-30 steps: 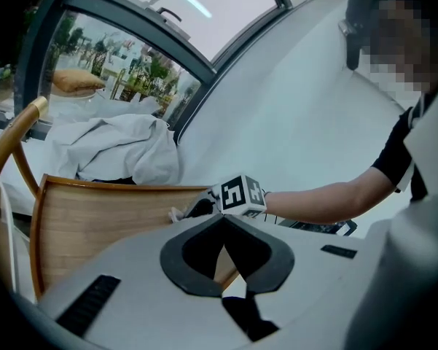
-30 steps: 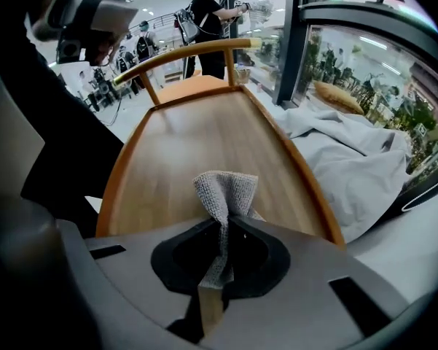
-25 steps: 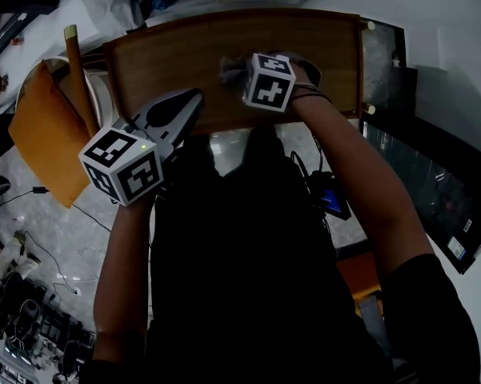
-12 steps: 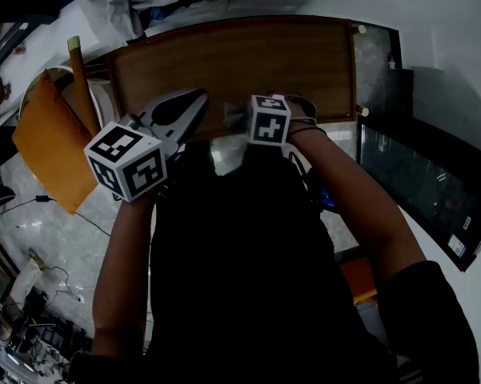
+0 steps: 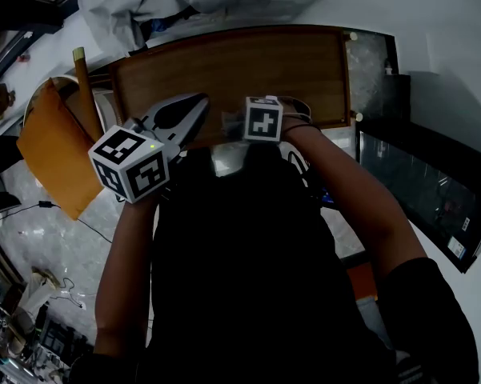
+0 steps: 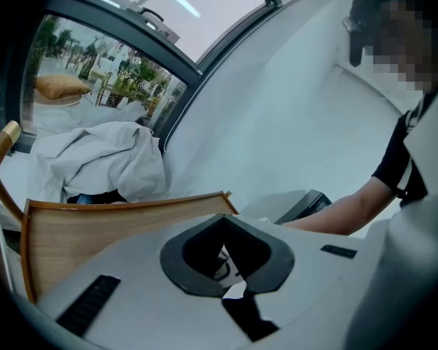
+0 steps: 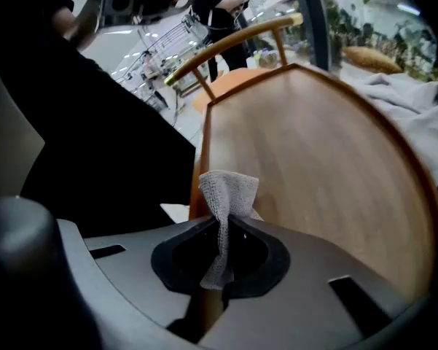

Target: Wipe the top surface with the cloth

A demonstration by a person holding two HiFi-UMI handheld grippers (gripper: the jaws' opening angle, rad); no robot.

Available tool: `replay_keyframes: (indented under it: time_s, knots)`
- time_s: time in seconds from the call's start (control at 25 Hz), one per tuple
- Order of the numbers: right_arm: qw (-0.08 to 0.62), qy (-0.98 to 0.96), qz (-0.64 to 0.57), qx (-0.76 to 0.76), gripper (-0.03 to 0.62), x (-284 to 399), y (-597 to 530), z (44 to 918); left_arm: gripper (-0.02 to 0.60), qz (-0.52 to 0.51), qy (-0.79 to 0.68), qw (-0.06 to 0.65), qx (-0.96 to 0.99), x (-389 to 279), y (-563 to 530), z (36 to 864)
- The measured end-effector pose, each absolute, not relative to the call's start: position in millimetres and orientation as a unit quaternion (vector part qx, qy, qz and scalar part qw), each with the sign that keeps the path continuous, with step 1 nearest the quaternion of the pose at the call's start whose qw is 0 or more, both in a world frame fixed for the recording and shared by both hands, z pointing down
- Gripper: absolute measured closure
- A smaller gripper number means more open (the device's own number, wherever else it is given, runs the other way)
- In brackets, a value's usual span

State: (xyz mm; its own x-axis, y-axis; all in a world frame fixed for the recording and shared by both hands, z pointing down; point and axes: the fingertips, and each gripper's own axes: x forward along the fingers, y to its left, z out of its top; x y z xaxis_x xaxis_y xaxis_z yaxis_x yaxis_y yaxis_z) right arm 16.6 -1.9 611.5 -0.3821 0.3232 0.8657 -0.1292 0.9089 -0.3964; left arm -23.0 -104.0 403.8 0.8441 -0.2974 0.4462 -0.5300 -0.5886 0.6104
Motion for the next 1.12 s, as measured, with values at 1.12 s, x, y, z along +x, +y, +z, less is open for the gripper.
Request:
replay_keyframes:
  time_s: [1.12]
  knots:
    - [0.575, -0.802, 0.049, 0.155, 0.559, 77, -221, 602, 0.569, 0.167, -0.237, 0.413, 0.863, -1, -103, 425]
